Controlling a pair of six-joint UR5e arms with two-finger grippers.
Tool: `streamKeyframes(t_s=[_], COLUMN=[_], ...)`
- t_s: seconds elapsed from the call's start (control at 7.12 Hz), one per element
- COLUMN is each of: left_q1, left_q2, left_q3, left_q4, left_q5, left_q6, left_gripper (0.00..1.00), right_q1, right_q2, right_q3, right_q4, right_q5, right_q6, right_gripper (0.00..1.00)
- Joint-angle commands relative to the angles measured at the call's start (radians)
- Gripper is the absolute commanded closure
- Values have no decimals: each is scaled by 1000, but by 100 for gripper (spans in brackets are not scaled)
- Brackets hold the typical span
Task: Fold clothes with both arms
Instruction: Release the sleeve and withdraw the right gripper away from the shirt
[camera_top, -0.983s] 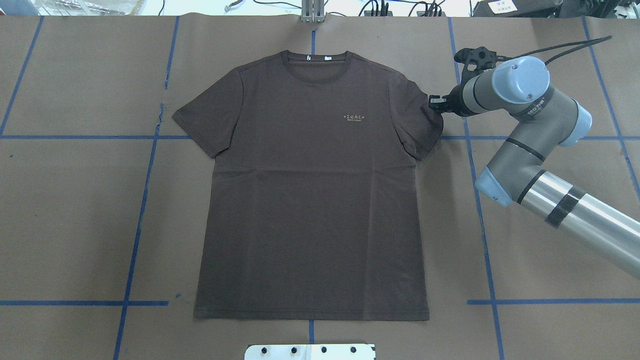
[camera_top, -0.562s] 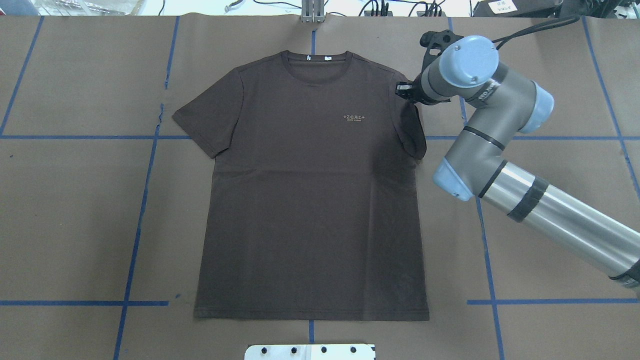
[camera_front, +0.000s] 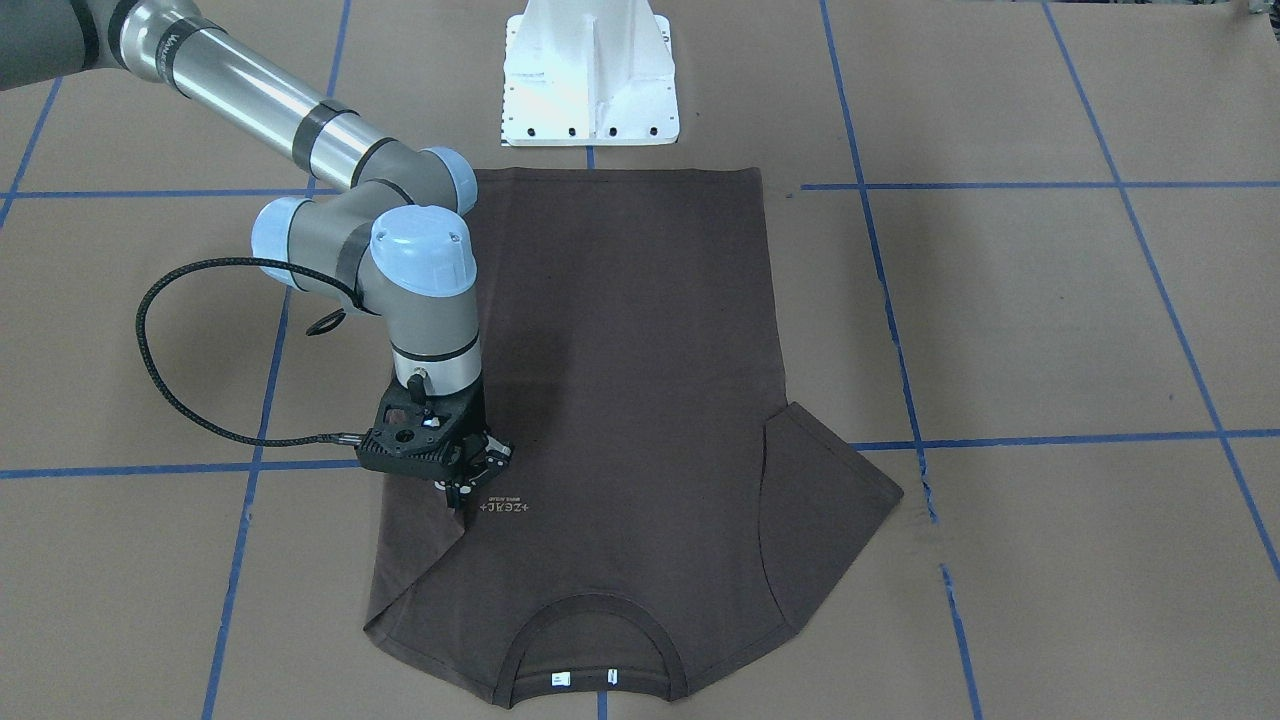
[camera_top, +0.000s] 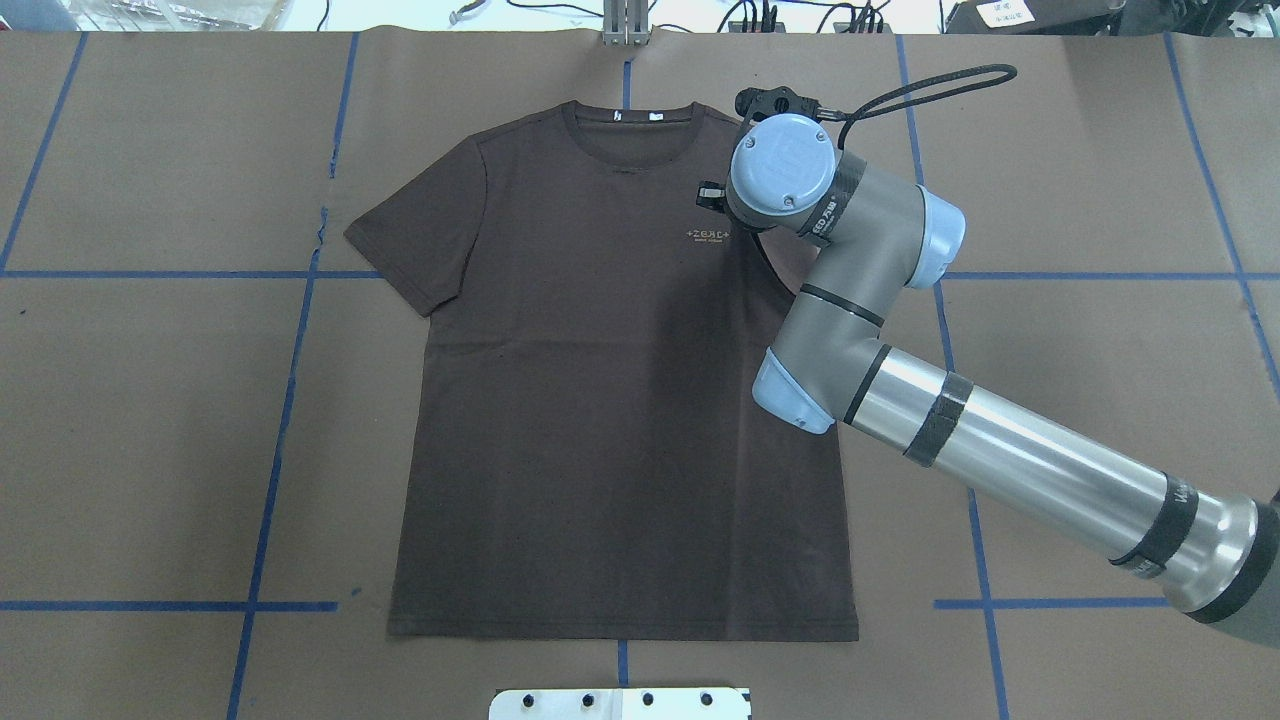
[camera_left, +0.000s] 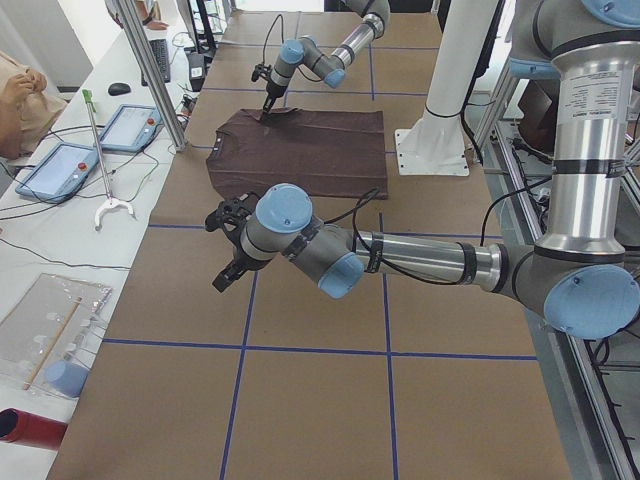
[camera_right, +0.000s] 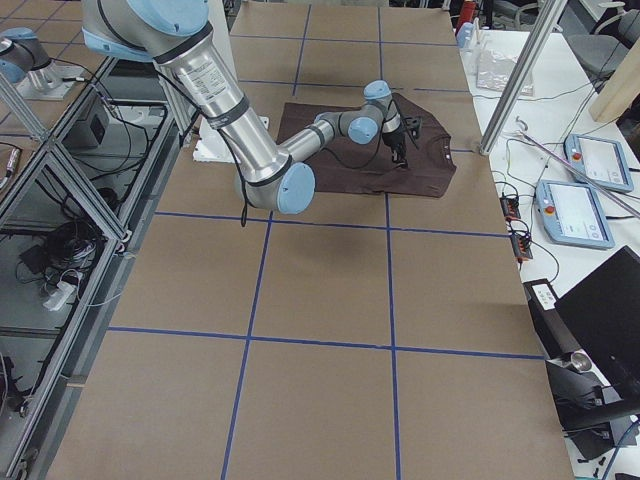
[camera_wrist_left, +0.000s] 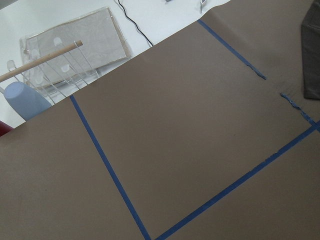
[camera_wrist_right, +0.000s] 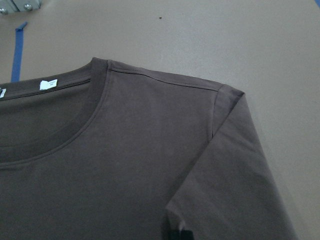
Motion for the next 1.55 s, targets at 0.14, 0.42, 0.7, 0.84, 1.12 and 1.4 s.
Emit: streamKeyframes(t_s=[0.14, 0.42, 0.7, 0.84, 1.12, 1.4], left_q1=[0, 27, 202, 265, 363, 411], left_q2=[-6, -14, -122, -180, -256, -330], left_q3=[0, -3, 14, 20, 52, 109], left_q4=[-10, -153, -172, -166, -143, -142], left_q5=[-2, -5, 8, 47, 144, 152], left_q6=[0, -118, -307, -419, -524, -657], left_gripper=[0, 0, 0, 0, 0, 1], right_q1=[38, 188, 350, 450, 605, 702], right_q2=[31, 26, -46, -113, -236, -327], right_q3=[-4, 5, 39, 63, 68, 63], right_q4=[-5, -15, -12, -11, -8, -14], right_q5=[29, 269, 462, 583, 730, 771], right_q6=[-68, -230, -436, -602, -865, -1016], right_gripper=[0, 0, 0, 0, 0, 0])
